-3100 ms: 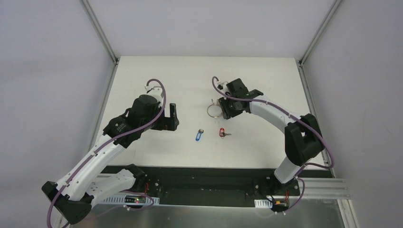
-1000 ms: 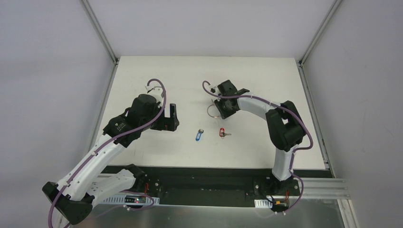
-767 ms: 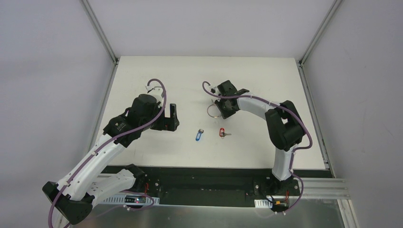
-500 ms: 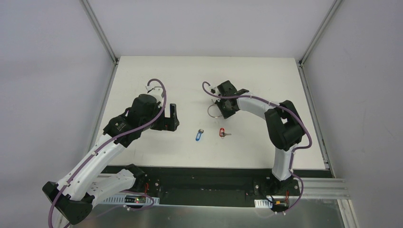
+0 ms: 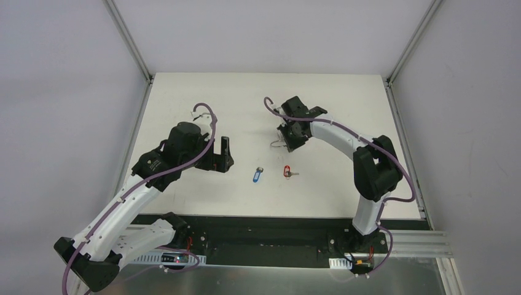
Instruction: Put the keys on the keyring
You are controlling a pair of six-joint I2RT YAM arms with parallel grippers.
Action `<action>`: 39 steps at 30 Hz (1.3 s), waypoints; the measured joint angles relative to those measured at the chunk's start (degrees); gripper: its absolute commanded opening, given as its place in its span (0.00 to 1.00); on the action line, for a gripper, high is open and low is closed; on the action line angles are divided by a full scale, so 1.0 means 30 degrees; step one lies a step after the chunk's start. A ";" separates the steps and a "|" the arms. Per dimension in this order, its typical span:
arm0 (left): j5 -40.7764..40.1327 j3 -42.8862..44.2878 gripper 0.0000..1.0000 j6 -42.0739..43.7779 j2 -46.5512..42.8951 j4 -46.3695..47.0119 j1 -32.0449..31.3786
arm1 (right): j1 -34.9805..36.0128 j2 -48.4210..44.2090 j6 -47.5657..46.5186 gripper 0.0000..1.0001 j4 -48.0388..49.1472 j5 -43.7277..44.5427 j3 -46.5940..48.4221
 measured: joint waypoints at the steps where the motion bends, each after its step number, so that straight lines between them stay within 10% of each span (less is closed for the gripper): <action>1: 0.0219 0.0000 1.00 0.0102 -0.0051 0.0007 0.0007 | 0.0044 -0.0087 0.0153 0.00 -0.0546 -0.0182 0.0517; 19: 0.6849 0.0852 1.00 0.1384 -0.0918 0.1129 0.0007 | 0.0969 -0.0911 0.2608 0.00 -1.0265 -0.3169 0.8590; 39: 0.9755 -0.3643 0.94 0.2820 -0.1202 1.2488 -0.0546 | 0.2630 -0.0903 0.5727 0.00 -1.4681 -0.7584 1.2662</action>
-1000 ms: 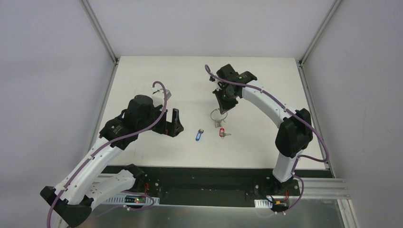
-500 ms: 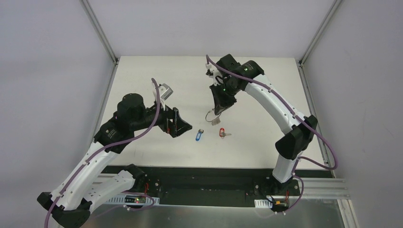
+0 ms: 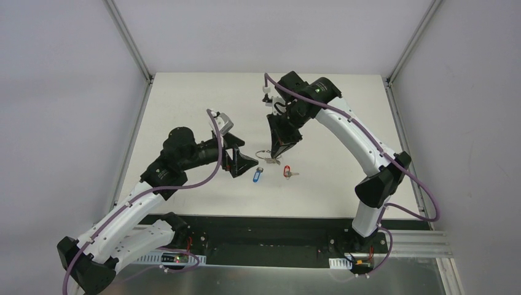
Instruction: Put the keys on the keyring
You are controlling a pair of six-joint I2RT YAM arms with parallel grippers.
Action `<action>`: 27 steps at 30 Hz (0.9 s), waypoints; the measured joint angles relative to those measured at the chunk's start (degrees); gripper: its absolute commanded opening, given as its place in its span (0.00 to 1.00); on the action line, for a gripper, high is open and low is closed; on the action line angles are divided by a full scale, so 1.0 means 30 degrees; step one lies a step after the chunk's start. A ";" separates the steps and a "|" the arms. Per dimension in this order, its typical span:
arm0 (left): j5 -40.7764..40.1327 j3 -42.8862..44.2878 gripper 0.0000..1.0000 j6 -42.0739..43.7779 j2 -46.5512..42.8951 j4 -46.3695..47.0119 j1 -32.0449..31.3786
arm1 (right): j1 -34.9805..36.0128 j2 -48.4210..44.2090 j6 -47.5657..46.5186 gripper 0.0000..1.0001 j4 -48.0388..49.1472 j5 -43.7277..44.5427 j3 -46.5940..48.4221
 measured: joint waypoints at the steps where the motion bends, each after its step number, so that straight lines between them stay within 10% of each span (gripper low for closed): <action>1: 0.0073 -0.0138 0.93 0.0226 0.0000 0.0291 -0.0007 | 0.0051 0.0000 0.0146 0.00 -0.0080 -0.0109 0.0015; 27: 0.3424 -0.2346 0.87 0.8153 -0.1275 0.2973 -0.1122 | 0.0437 0.0707 0.2062 0.00 -0.0051 -0.4692 0.0160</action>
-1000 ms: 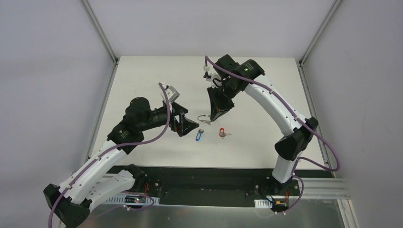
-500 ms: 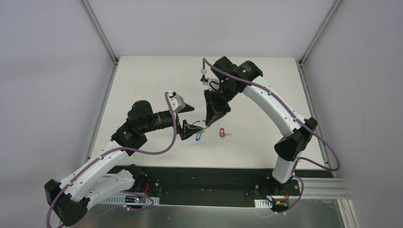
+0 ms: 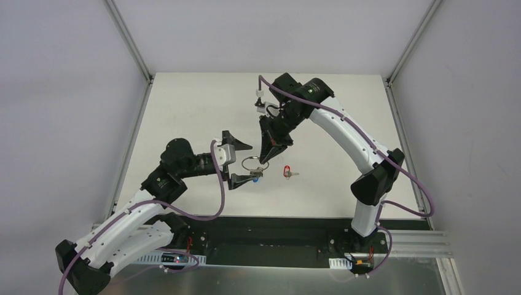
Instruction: Put the keys on the keyring
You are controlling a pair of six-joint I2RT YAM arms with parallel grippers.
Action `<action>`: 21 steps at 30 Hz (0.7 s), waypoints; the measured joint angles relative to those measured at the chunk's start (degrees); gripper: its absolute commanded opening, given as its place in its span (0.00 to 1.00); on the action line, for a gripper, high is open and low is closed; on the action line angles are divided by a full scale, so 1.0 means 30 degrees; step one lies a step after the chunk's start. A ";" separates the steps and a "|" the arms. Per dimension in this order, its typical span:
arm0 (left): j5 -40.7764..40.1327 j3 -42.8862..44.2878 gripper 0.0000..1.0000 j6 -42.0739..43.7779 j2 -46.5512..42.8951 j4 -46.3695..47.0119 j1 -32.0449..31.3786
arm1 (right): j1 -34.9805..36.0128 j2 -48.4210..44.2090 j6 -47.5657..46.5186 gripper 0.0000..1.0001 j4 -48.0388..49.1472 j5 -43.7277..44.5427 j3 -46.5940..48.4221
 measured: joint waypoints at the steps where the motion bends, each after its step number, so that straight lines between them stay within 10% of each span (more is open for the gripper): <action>1: 0.0160 0.0000 0.86 0.0211 -0.0175 0.0058 0.0000 | 0.0000 0.0058 0.0073 0.00 0.0036 -0.0058 0.0095; 21: 0.1217 -0.0852 0.45 0.1494 0.0007 0.1610 0.0000 | 0.1020 0.0612 0.0911 0.00 0.0328 -0.0357 0.1632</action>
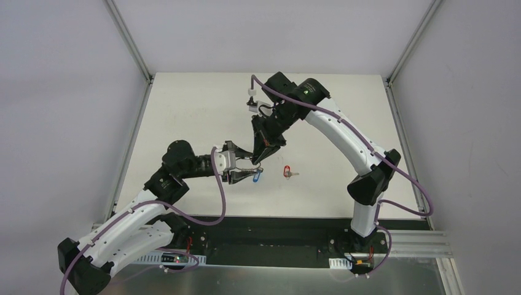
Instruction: Put the keys on the keyring
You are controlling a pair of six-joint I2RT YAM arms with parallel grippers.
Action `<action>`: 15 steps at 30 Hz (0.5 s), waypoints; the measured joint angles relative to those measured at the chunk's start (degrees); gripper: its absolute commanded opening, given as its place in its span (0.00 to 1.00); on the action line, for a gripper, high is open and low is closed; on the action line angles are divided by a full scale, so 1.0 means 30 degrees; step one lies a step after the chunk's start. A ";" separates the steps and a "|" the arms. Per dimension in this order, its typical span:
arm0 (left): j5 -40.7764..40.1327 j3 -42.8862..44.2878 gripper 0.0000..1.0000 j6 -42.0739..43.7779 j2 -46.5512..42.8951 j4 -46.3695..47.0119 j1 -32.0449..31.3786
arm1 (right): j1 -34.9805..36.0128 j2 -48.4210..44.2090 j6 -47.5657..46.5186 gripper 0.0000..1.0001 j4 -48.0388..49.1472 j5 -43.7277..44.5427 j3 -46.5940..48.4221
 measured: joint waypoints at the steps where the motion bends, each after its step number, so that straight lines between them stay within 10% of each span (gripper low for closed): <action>1: 0.0102 -0.0007 0.39 0.0029 -0.0138 0.0051 0.0000 | 0.0029 0.0000 0.0015 0.00 0.0000 0.0000 0.0073; 5: 0.0066 0.0000 0.00 0.0350 -0.0270 0.0080 0.0036 | 0.0204 0.0007 0.0131 0.00 -0.0321 0.0000 0.0313; 15: 0.0415 0.0000 0.00 0.0546 -0.0270 -0.0379 0.0007 | 0.0299 0.0007 0.0321 0.00 -0.0503 0.0182 0.0372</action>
